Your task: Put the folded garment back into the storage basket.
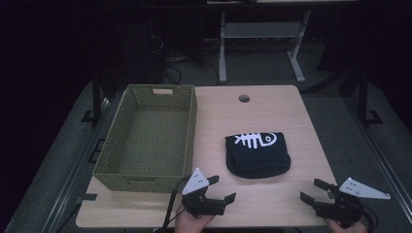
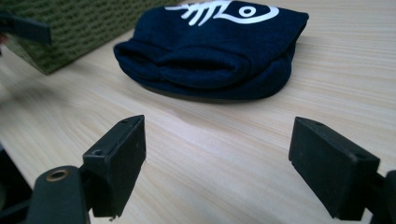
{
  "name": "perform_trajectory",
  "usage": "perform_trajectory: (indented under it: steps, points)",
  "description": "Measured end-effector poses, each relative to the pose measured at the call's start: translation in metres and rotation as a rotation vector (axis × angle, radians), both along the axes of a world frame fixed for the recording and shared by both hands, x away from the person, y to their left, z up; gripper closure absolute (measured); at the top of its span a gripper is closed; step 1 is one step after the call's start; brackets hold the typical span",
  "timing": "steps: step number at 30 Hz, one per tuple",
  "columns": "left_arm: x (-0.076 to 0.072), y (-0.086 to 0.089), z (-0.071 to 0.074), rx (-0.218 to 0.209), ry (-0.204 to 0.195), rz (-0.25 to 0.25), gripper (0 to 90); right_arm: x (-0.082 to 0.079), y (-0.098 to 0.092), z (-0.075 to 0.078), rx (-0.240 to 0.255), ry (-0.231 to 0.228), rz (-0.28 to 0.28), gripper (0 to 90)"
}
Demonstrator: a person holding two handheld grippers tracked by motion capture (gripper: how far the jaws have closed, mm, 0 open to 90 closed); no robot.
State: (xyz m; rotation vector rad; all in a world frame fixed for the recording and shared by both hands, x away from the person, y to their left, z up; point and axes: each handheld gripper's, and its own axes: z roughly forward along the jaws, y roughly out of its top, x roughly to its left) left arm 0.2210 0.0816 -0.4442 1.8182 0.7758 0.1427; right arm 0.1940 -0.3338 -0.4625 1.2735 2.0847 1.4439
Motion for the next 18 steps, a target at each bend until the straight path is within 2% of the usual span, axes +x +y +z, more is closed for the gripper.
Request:
perform_trajectory:
  steps: [1, 6, 8, 11, 12, 17, 18]
  points:
    - [0.001, -0.003, -0.001, 0.003, 0.005, 0.006, 18.3, 0.002, 0.002, 0.001, -0.017, 0.001, 0.004, 18.5]
    - [0.004, -0.011, -0.006, 0.001, 0.022, 0.017, 18.3, 0.009, 0.010, 0.000, -0.015, 0.011, 0.030, 18.5]
    - [0.010, -0.017, -0.006, 0.035, 0.021, 0.034, 18.3, 0.018, 0.013, 0.005, -0.013, 0.022, 0.048, 18.5]
    - [0.016, -0.019, -0.006, 0.025, 0.027, 0.057, 18.3, 0.023, 0.014, 0.011, -0.013, 0.017, 0.066, 18.8]
    - [0.023, -0.021, -0.005, 0.022, 0.034, 0.078, 18.3, 0.031, 0.014, 0.017, -0.021, 0.011, 0.067, 18.6]
    - [0.037, -0.026, -0.004, 0.009, 0.037, 0.114, 18.3, 0.044, 0.012, 0.022, -0.021, 0.020, 0.061, 18.4]
    - [0.042, -0.028, -0.004, 0.002, 0.053, 0.121, 18.2, 0.052, 0.012, 0.022, -0.025, 0.024, 0.063, 18.6]
